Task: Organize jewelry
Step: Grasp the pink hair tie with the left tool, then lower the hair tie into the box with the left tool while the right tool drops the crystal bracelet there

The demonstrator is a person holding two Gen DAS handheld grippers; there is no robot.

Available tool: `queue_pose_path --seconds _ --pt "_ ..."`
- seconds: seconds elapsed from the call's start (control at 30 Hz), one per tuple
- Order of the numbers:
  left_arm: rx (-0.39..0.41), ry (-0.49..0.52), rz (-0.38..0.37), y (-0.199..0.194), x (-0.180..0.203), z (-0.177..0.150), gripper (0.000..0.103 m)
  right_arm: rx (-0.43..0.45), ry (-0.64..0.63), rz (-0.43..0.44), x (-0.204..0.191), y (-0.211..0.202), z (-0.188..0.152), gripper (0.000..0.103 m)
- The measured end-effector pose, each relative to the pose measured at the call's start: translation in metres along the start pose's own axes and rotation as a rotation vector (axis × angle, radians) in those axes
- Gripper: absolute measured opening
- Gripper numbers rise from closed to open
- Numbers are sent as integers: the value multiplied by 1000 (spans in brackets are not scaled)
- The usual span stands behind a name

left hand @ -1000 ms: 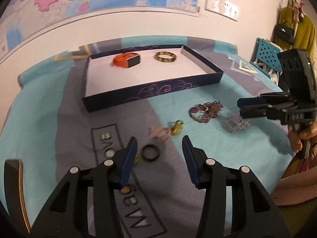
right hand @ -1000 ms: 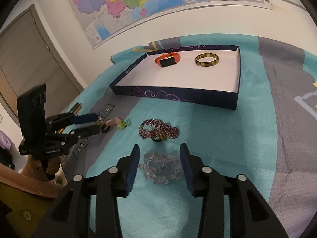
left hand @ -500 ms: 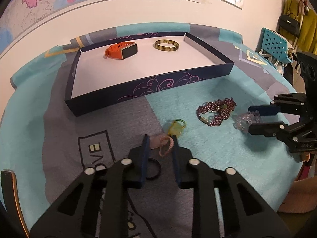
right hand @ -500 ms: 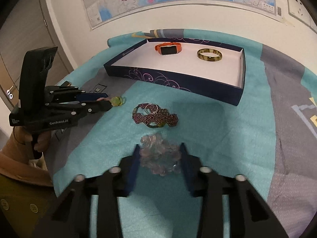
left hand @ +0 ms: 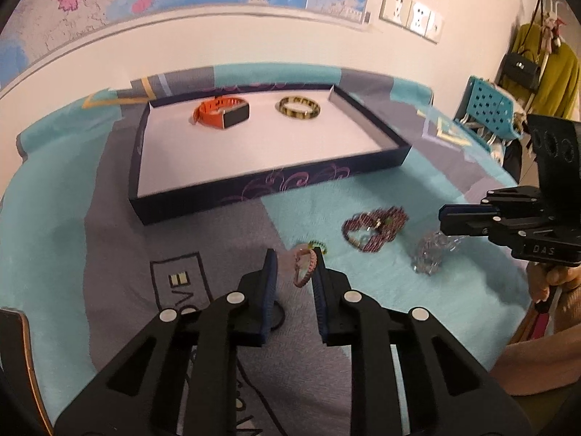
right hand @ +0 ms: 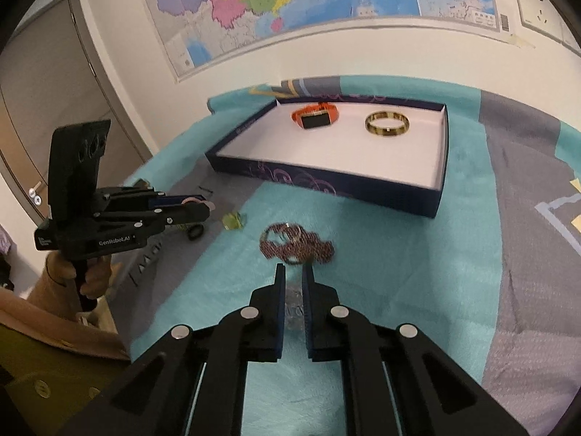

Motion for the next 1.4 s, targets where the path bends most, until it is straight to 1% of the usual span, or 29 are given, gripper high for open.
queue_pose_path --seconds 0.17,0.23,0.3,0.33,0.4,0.47,0.5,0.53,0.57,0.67,0.7,0.73,0.77,0.87,0.97,1.07,1.13,1.23,1.4 --pt "33 -1 -16 -12 -1 7 19 47 -11 21 -5 -19 12 0" --pt "43 1 -15 -15 -2 9 19 46 -20 12 -7 -21 15 0" --pt "46 3 -15 -16 -2 9 19 38 -22 -6 -5 -19 15 5" --pt "45 2 -17 -16 -2 9 19 24 -20 -19 -4 -15 13 19" --pt "40 0 -20 -14 -3 8 19 -23 -26 -47 -4 -4 6 38" --pt "33 -1 -21 -12 -3 7 19 -60 -34 -43 -6 7 -3 38" --pt "29 -3 -24 -11 -4 6 19 -83 -43 -63 -7 13 -7 37" --pt "26 -3 -25 -10 -4 6 19 -94 -49 -82 -6 17 -10 29" --pt "24 -4 -23 -8 -5 6 19 -111 -50 -89 -5 21 -13 19" --pt "22 -5 -18 -6 -7 7 19 -108 -39 -84 -2 22 -14 18" --pt "22 -6 -17 -6 -7 8 19 -100 -35 -79 -1 20 -13 14" --pt "22 -5 -16 -6 -7 9 19 -92 -32 -65 -1 17 -12 8" --pt "22 -4 -18 -6 -8 10 19 -84 -29 -51 -1 14 -10 8" --pt "24 0 -15 -6 -8 14 19 -60 -44 -59 -2 5 -1 8" --pt "34 14 -8 -9 -8 23 19 -23 -47 -42 -4 -6 12 8" --pt "51 34 7 -13 -9 34 19 26 -62 -34 -7 -18 30 8" --pt "63 46 12 -14 -10 44 19 63 -83 -44 -7 -27 47 8" --pt "71 51 20 -14 -13 60 19 93 -89 -58 -2 -29 68 8" --pt "68 64 50 -4 -20 84 19 104 -63 -58 17 -20 98 8"
Point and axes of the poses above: each gripper's, at about its wrist camera, not at the fingertips, and y roughly the way its jaws point, x to its right, z to its top, the point moved 4 cm from there along y, roughly the way its jaws point, and after that the axes turned 11 degrees about -x, right-handed, at the moved point
